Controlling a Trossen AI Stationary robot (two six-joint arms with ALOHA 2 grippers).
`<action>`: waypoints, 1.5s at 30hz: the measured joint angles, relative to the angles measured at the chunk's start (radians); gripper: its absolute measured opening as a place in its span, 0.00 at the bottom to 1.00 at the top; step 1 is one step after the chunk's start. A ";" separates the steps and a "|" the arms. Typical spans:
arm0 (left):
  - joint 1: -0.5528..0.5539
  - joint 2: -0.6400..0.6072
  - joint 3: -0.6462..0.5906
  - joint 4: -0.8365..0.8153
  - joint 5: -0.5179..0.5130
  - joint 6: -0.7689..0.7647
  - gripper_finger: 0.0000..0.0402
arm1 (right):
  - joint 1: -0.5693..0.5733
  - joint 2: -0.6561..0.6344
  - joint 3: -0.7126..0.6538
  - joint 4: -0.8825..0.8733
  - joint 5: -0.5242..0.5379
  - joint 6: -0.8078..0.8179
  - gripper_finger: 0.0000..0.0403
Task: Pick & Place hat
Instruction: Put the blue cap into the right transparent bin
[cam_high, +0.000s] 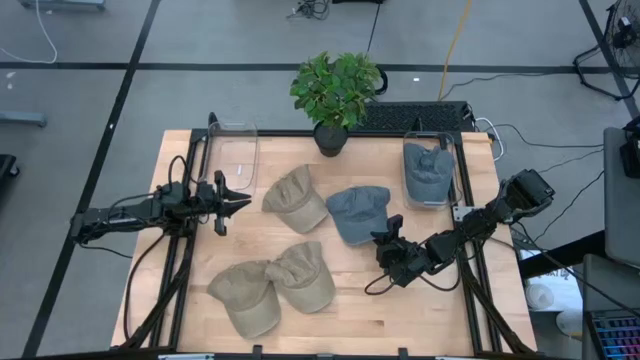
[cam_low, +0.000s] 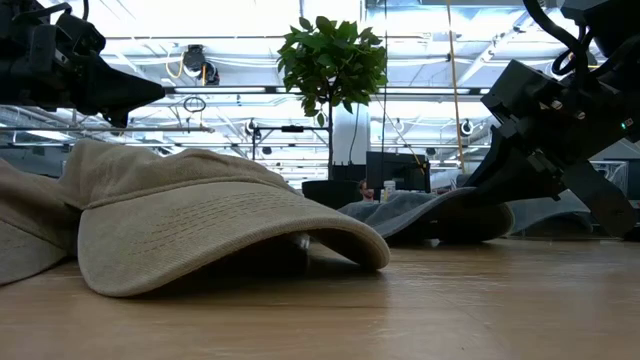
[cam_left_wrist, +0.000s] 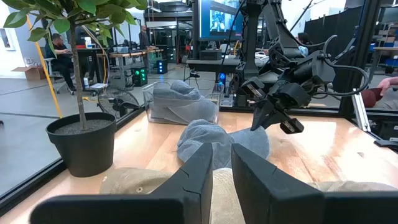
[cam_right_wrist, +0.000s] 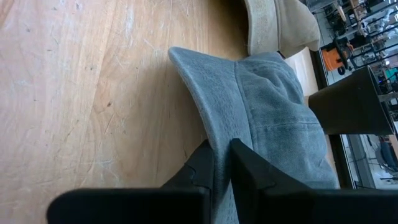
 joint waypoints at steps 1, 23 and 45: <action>0.000 0.000 0.000 0.000 0.000 0.000 0.17 | 0.000 0.000 0.000 0.000 0.000 0.000 0.04; 0.000 0.000 0.000 0.000 0.000 0.000 0.17 | 0.001 -0.021 0.090 -0.164 0.042 -0.052 0.04; 0.000 0.000 0.000 0.000 0.000 0.000 0.17 | -0.002 -0.248 0.120 -0.322 0.081 -0.172 0.00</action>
